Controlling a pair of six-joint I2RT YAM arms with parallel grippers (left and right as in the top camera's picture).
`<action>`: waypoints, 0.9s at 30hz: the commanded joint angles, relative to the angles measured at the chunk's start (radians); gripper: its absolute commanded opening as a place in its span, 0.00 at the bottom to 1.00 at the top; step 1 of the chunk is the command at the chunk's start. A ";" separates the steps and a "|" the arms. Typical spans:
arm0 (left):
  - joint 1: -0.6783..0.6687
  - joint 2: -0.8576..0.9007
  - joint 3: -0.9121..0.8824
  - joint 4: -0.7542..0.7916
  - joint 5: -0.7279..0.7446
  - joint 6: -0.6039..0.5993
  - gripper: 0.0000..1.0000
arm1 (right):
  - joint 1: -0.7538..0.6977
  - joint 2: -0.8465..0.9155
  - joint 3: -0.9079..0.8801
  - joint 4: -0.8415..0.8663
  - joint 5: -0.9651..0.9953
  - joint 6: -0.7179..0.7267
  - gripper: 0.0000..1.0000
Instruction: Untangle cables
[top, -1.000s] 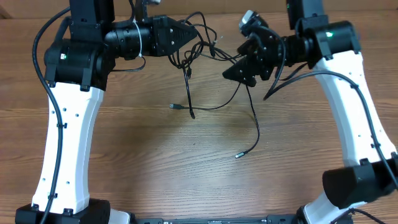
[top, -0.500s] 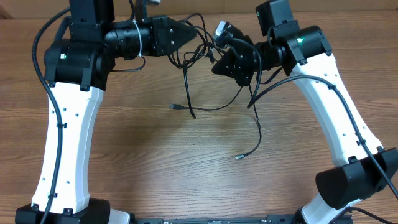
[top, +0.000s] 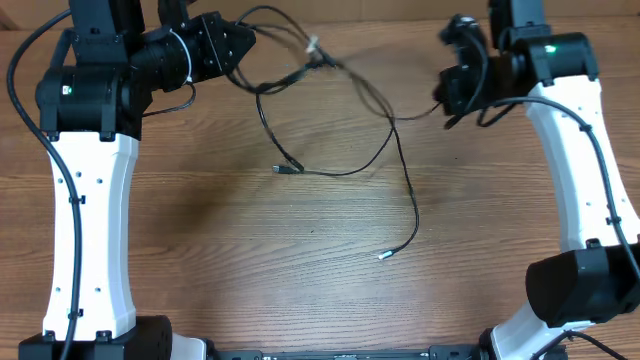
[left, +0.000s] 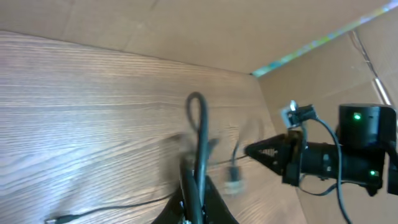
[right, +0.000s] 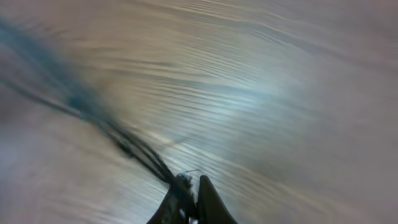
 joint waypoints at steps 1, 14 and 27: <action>0.018 0.000 0.009 0.003 -0.032 -0.012 0.04 | -0.063 -0.002 -0.008 -0.007 0.144 0.202 0.04; -0.004 0.000 0.009 -0.008 0.035 0.119 0.04 | -0.108 -0.002 -0.007 -0.044 -0.080 0.168 0.04; -0.061 0.000 0.009 -0.133 0.311 0.605 0.04 | -0.018 -0.027 0.023 -0.047 -0.818 -0.261 0.91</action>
